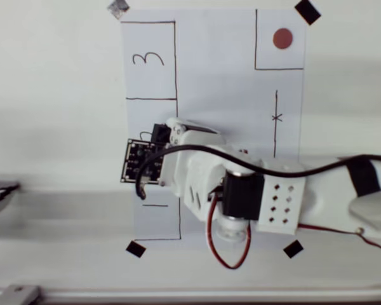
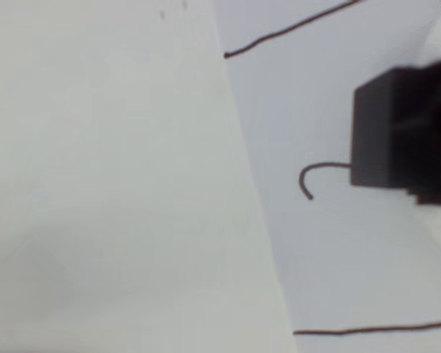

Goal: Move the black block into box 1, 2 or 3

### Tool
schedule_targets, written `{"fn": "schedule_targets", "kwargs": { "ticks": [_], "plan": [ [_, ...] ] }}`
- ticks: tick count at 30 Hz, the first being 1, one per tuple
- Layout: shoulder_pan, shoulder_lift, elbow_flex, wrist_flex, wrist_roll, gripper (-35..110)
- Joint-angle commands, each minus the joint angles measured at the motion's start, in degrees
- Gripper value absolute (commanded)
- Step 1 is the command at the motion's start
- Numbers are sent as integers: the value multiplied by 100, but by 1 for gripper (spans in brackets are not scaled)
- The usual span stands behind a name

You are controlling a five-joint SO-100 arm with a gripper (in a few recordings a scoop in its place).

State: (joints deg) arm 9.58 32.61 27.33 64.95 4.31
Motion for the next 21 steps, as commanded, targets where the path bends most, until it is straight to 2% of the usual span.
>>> {"fn": "schedule_targets", "kwargs": {
  "ticks": [1, 21],
  "plan": [
    [123, 220, -431, -44, 0, 4],
    [132, 211, -483, -44, -26, 20]
  ]
}}
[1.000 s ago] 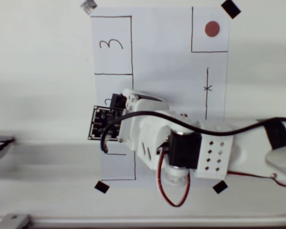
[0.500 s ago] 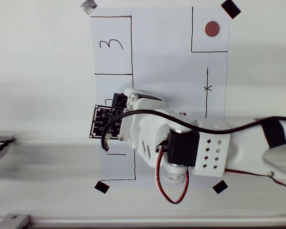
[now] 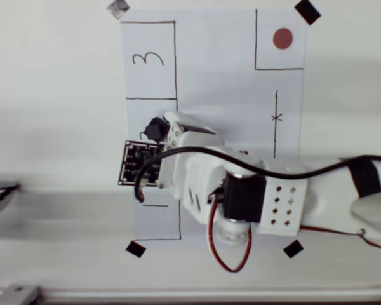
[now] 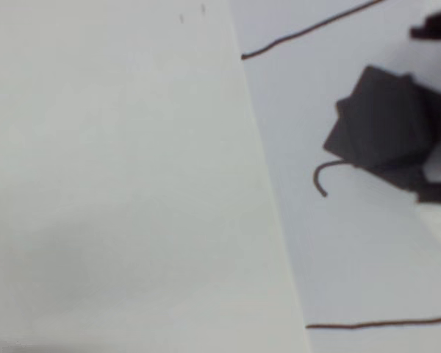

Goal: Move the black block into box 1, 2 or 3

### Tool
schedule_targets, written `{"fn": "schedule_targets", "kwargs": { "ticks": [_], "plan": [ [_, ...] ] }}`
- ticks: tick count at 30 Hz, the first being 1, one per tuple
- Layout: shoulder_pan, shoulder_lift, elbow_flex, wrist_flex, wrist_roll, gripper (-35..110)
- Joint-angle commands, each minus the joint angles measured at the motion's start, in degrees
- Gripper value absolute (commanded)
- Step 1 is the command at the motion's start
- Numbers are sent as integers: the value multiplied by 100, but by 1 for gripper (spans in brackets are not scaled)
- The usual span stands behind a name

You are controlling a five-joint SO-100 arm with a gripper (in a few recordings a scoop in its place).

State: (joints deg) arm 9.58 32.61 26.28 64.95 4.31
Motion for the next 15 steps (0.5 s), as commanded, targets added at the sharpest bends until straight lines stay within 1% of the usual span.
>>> {"fn": "schedule_targets", "kwargs": {
  "ticks": [1, 8, 15],
  "plan": [
    [132, 211, -378, -44, -26, 20],
    [79, 422, -193, -35, 70, 20],
    [-26, 1107, 580, -35, 141, 20]
  ]
}}
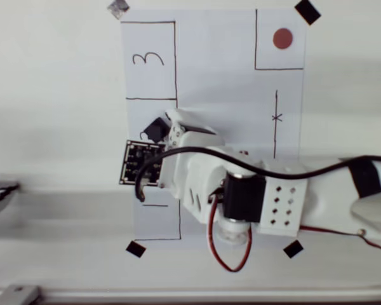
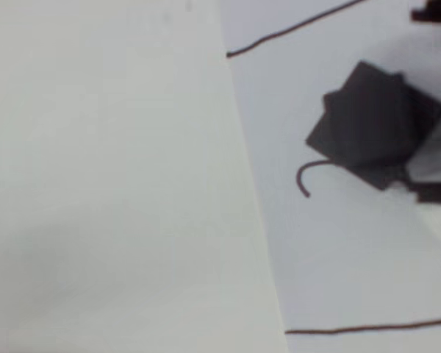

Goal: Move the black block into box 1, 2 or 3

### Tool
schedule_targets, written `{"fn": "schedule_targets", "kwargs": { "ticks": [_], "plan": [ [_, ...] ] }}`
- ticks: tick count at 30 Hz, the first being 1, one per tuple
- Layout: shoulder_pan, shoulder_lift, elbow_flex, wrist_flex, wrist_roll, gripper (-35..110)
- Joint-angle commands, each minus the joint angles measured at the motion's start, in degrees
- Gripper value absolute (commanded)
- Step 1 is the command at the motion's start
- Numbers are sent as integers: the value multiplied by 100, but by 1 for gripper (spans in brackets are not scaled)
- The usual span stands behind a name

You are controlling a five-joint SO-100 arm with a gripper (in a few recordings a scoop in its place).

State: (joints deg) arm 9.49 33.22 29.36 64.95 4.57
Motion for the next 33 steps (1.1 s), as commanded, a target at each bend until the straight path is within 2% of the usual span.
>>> {"fn": "schedule_targets", "kwargs": {
  "ticks": [1, 9, 15, 24, 33],
  "plan": [
    [-35, 1134, 369, -35, 123, 20],
    [-246, 2092, 1274, -35, 334, 20],
    [-562, 3313, 2663, -26, 369, 20],
    [-870, 5502, 5054, -26, 176, 1],
    [-1046, 7963, 7646, -26, -316, 0]
  ]
}}
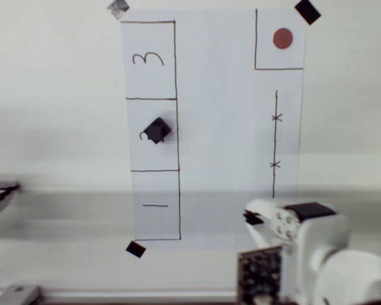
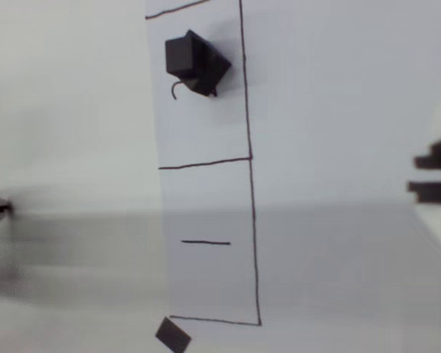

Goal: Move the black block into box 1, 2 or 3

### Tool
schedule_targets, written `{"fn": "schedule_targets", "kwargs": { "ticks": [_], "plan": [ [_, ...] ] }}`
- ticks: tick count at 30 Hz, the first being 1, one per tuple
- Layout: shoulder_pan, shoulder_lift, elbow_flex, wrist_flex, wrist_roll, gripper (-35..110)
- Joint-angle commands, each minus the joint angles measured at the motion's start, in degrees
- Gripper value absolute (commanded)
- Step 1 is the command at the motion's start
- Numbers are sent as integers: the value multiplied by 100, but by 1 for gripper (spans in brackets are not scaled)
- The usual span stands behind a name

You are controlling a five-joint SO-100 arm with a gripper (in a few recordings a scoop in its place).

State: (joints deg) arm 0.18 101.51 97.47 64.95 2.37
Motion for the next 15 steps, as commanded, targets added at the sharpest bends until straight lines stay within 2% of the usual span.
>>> {"fn": "schedule_targets", "kwargs": {
  "ticks": [1, 15],
  "plan": [
    [-123, 1354, 1037, -26, -132, 0],
    [-193, 4781, 4447, -35, -756, 0]
  ]
}}
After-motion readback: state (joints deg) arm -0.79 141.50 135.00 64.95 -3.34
